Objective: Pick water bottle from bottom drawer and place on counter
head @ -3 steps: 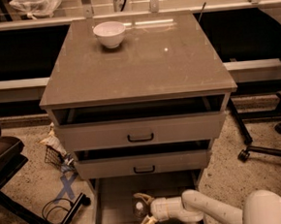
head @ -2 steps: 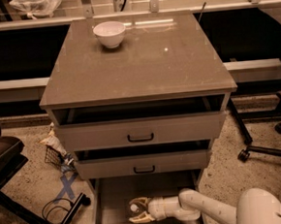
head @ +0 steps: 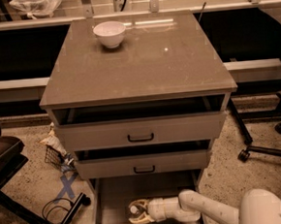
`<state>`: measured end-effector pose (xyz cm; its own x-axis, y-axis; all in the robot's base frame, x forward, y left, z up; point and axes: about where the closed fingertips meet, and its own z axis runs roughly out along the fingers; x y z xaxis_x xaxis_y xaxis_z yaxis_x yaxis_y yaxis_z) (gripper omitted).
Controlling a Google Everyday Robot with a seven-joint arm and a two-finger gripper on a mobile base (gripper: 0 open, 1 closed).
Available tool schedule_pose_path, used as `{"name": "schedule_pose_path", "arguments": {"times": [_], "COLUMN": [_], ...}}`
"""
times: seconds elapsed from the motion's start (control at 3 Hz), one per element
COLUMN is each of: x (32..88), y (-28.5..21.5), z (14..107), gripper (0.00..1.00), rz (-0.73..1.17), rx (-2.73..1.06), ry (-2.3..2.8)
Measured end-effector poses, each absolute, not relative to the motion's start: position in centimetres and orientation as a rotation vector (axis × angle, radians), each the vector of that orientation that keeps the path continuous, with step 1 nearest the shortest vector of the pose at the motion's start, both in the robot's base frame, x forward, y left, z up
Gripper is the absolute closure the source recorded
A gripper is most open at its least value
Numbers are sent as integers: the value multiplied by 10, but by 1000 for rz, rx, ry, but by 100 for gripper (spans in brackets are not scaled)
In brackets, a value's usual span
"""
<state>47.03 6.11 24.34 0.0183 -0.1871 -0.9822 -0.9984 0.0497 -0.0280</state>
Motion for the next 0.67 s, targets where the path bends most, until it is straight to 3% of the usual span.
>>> {"name": "schedule_pose_path", "arguments": {"times": [0.67], "x": [405], "y": [32], "z": [430], "gripper": [100], "rz": [1141], "rx": [-1185], "ry": [1260]}}
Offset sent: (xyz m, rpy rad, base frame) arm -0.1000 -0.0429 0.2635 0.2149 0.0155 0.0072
